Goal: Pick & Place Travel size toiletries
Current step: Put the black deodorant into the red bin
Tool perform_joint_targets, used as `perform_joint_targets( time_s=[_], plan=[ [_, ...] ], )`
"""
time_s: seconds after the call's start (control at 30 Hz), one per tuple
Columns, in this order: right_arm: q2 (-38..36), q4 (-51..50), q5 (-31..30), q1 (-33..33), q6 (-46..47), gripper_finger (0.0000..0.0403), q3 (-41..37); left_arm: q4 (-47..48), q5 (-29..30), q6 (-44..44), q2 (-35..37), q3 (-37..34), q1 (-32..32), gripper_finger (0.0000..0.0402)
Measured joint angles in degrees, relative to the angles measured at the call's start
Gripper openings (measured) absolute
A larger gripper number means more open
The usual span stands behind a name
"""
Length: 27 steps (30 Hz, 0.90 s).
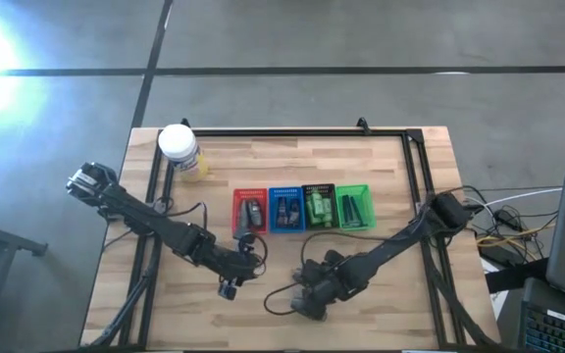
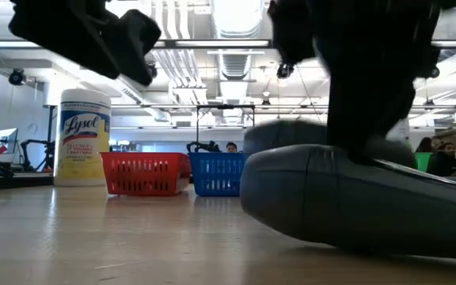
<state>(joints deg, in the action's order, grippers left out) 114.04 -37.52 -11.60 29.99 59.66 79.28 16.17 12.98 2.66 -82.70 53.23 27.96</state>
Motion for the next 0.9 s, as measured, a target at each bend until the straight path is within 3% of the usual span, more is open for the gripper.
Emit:
perform_joint_targets(
  time_s=[0.2,0.33,0.5,0.7,0.9],
  plan=[
    [-6.02,0.50,0.18,-1.21,-1.26,0.0189,-0.33,-5.48,1.44,-11.74,0.37,-0.02,0.49,0.0193],
    [-10.24,1.58,3.66,-2.43,-4.33,0.0189,-0.33,-14.10,5.42,-25.42,1.33,-0.02,0.90,0.0193],
    [-14.70,2.20,7.04,-4.06,-7.68,0.0189,-0.33,-22.67,4.59,-41.64,1.40,-0.02,0.99,0.0193],
    [-18.27,1.89,8.86,-6.20,-10.25,0.0189,-0.33,-27.27,4.50,-51.51,1.17,0.03,0.23,0.0213],
    [-18.56,1.77,10.00,-7.41,-12.11,0.0189,-0.33,-32.68,5.11,-52.05,-0.43,0.11,-2.52,0.0265]
  ],
)
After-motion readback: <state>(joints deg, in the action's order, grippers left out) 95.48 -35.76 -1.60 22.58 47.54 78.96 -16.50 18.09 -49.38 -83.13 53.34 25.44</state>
